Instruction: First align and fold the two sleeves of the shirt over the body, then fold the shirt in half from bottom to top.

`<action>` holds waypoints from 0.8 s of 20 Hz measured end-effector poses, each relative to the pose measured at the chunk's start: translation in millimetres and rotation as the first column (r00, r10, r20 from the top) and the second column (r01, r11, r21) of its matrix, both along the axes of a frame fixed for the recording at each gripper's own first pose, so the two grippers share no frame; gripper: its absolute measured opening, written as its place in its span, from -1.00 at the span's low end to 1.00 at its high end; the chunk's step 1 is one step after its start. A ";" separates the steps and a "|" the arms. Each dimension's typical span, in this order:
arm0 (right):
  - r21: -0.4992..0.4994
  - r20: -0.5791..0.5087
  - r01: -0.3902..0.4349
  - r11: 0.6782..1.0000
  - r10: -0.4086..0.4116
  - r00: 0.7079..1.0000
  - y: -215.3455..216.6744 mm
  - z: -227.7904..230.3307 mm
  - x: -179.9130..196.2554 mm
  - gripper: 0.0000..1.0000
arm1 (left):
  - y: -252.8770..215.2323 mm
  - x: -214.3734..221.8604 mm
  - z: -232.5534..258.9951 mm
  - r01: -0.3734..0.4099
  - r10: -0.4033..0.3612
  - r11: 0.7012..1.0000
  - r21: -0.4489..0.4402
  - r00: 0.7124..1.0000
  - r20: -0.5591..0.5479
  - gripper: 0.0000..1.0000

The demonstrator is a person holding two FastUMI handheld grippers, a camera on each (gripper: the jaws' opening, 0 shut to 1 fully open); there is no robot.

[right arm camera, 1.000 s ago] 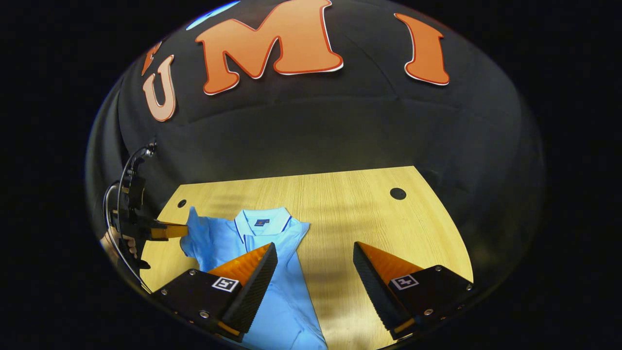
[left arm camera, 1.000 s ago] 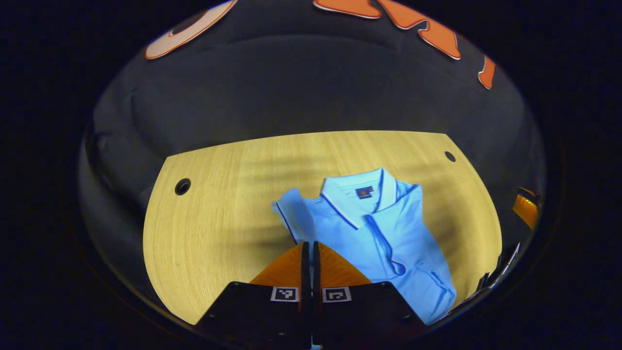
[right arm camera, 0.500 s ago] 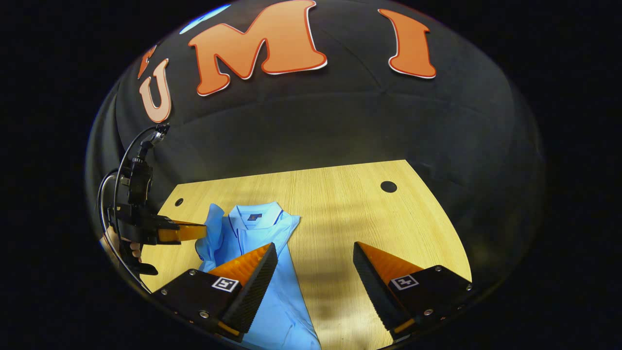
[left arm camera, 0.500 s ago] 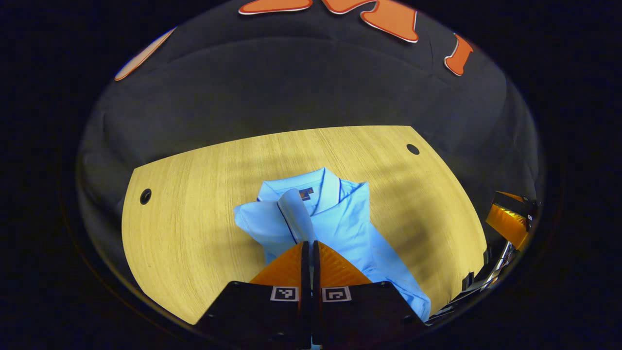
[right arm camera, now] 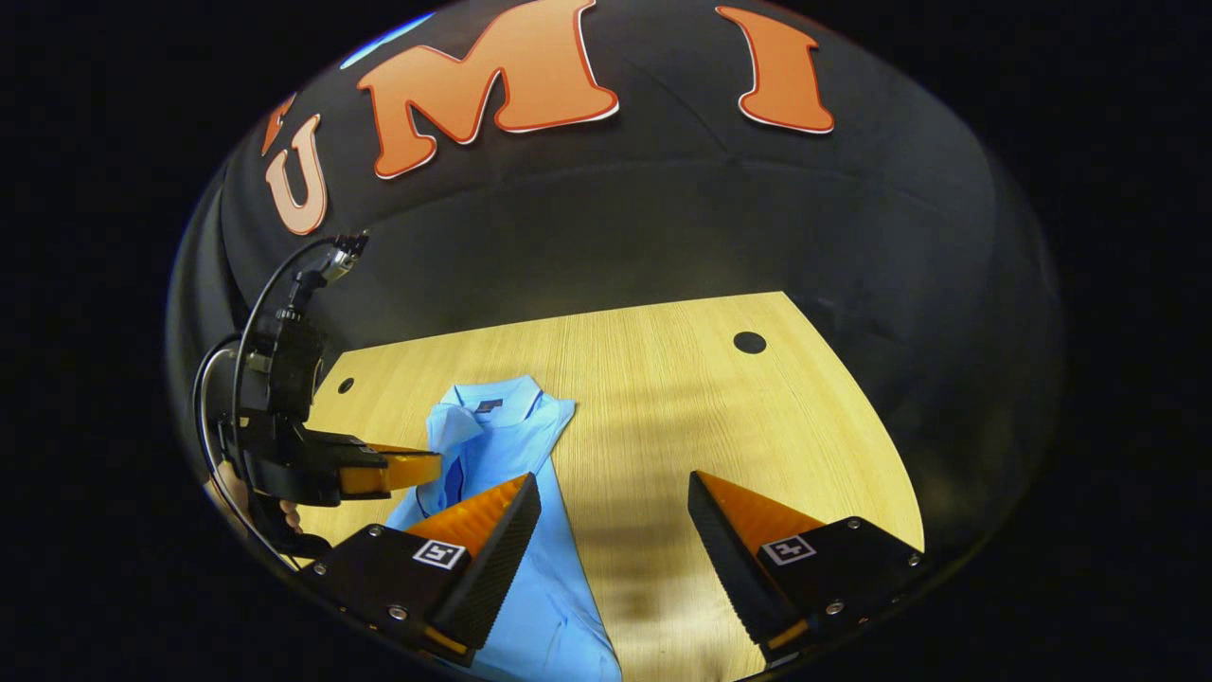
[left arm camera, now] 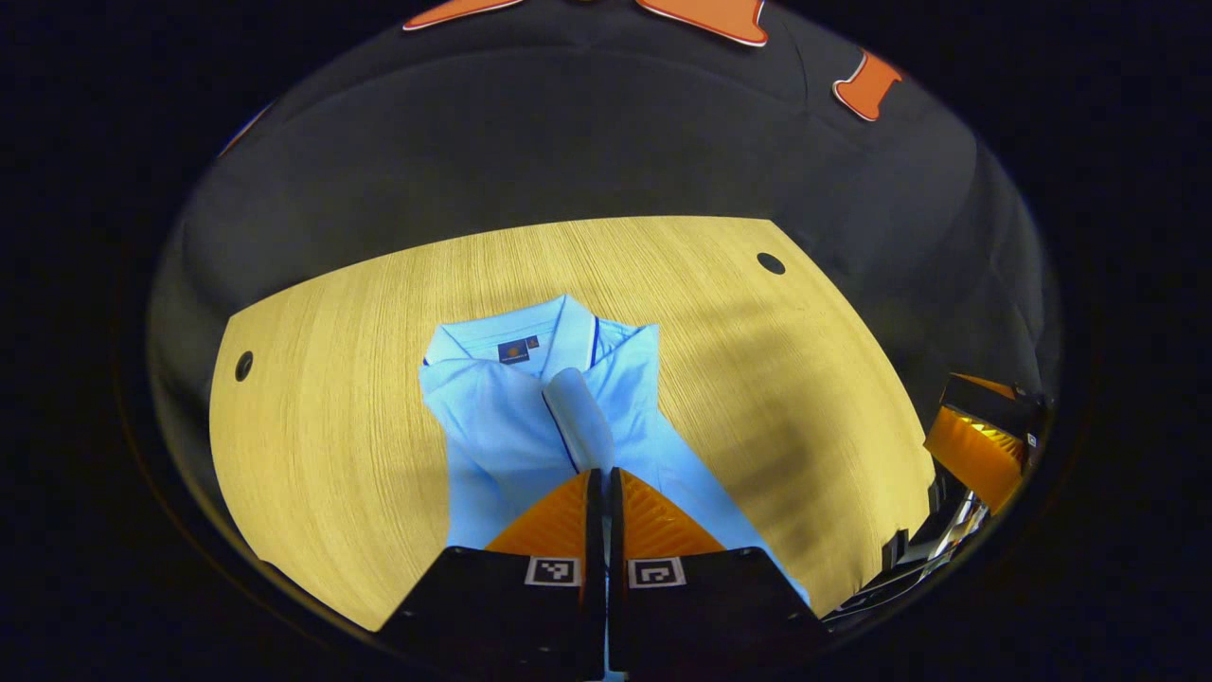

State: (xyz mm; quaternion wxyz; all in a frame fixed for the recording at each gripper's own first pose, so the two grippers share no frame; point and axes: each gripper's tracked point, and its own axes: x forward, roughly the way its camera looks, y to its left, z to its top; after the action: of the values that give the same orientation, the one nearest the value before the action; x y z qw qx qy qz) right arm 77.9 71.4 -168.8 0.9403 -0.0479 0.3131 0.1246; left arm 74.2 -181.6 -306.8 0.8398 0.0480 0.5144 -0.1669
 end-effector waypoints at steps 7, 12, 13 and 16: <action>-0.014 -0.036 -0.014 1.000 0.013 0.999 6.2 -12.7 -17.3 0.96 | 19.3 -14.2 -6.2 -0.123 0.121 0.991 -0.055 0.992 -0.040 0.47; -0.023 -0.096 -0.012 1.000 0.009 0.995 13.4 -35.0 -45.3 0.96 | 60.7 -41.9 8.0 -0.142 0.142 0.989 -0.031 0.990 -0.009 0.84; -0.025 -0.118 -0.012 1.000 0.009 0.993 14.7 -43.2 -52.9 0.96 | 72.8 -50.1 8.5 -0.145 0.145 0.989 -0.018 0.989 -0.006 0.84; -0.074 -0.195 -0.024 0.997 0.009 0.981 8.2 -75.3 -83.8 0.96 | 104.2 -76.6 10.5 -0.170 0.170 0.985 -0.004 0.985 -0.009 0.99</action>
State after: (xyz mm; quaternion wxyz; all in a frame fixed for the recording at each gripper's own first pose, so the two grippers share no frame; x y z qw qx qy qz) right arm -5.9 79.7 -244.2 0.9016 -0.0739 0.4077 0.1246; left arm -2.4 -77.4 -296.2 0.8487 0.0012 0.5201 -0.0960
